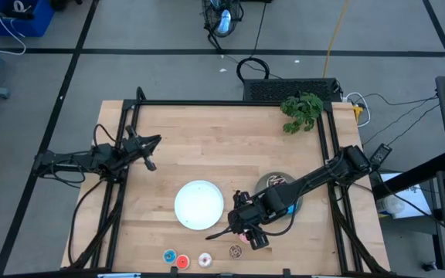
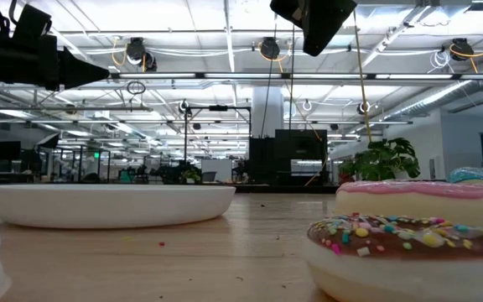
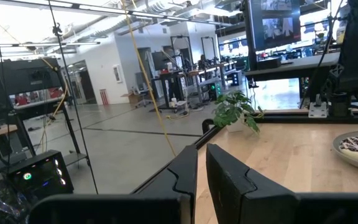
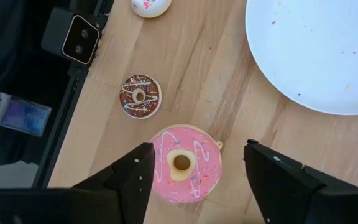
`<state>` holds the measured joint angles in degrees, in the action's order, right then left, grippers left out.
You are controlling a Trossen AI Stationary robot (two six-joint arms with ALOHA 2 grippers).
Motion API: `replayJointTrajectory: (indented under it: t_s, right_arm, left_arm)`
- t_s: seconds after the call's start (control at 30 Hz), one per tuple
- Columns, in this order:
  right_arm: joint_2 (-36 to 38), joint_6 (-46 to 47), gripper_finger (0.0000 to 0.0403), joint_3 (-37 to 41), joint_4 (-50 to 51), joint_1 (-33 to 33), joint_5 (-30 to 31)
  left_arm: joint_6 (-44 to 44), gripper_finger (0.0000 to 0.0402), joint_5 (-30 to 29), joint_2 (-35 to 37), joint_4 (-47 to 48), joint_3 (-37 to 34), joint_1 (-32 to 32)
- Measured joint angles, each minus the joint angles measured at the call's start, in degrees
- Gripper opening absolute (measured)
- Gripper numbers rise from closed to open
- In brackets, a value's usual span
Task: Pick & Place donuts
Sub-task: Put the large pink donut on the gray plate
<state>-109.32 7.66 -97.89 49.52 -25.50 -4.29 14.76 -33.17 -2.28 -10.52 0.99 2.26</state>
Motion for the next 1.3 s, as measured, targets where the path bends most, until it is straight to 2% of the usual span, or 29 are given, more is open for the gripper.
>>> replayJointTrajectory:
  t_s: [0.23, 0.47, 0.97, 1.3]
  right_arm:
    - [0.1, -2.9, 0.0227, 0.7, -0.2, -0.2, 0.0]
    - [0.1, -6.7, 0.0242, 3.9, -0.6, -1.3, -0.1]
    - [0.1, -7.6, 0.0247, 5.0, -2.0, -1.3, 1.3]
    - [0.0, -9.8, 0.0247, 9.8, -10.2, -3.0, 3.0]
  left_arm:
    - [0.0, 0.0042, 0.0, 0.0, 0.0, 0.0, 0.0]
    - [0.0, 0.0042, 0.0, 0.0, 0.0, 0.0, 0.0]
    - [0.0, 0.0042, 0.0, 0.0, 0.0, 0.0, 0.0]
    - [0.0, 0.0042, 0.0, 0.0, 0.0, 0.0, 0.0]
